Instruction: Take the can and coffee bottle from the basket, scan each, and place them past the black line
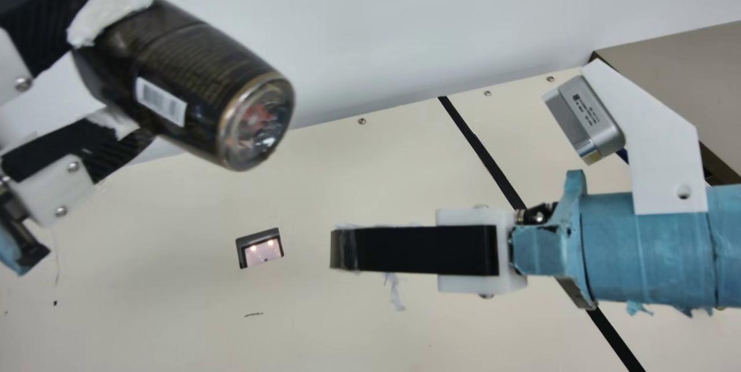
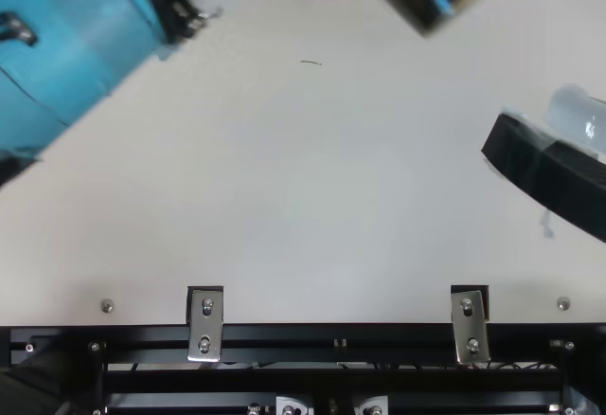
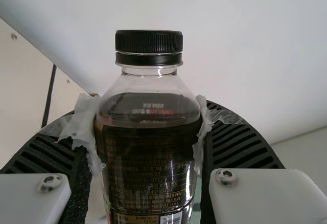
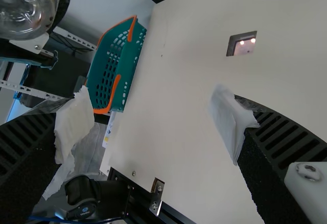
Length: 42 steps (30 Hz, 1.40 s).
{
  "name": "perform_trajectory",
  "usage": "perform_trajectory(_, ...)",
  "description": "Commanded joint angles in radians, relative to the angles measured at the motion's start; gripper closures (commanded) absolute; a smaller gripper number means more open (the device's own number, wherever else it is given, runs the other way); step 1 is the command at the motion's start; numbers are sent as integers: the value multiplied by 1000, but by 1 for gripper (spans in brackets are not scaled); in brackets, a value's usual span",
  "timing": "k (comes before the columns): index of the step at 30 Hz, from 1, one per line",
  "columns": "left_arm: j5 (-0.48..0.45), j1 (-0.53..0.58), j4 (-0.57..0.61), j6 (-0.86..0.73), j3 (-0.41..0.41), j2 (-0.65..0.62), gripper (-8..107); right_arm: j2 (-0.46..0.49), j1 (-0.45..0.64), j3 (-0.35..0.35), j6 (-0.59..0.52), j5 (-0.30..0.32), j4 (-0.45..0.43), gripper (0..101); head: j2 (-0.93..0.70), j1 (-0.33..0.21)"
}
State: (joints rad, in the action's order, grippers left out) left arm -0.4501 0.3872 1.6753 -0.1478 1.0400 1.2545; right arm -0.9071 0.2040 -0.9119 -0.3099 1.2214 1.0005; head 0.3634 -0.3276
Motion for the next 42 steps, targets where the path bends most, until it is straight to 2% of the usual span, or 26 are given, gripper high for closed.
perform_trajectory(1, -32, -55, 23, -36, -32, 0, 89, 0, 0, 0, 0, 0, 0, 0, 12, -1)
perform_trajectory(8, -91, -167, 70, -137, -121, 10, 89, 0, 0, 0, 0, 0, 0, 0, 12, -1)
perform_trajectory(12, -137, -225, 70, -154, -146, 14, 89, 0, 0, 0, 0, 0, 0, 0, 12, -1)
perform_trajectory(21, -137, -224, 70, -154, -146, 13, 89, -2, -7, -2, 10, -2, 8, 0, 12, -1)
perform_trajectory(24, -137, -224, 70, -154, -146, 13, 89, -8, -17, 1, 26, -4, 49, 0, 12, -1)
perform_trajectory(32, -137, -224, 70, -154, -146, 13, 89, -45, -96, 22, 86, -18, 230, 0, 12, -1)
perform_trajectory(42, -137, -224, 70, -154, -146, 13, 89, -118, -296, 39, 120, -146, 391, 0, 12, -1)
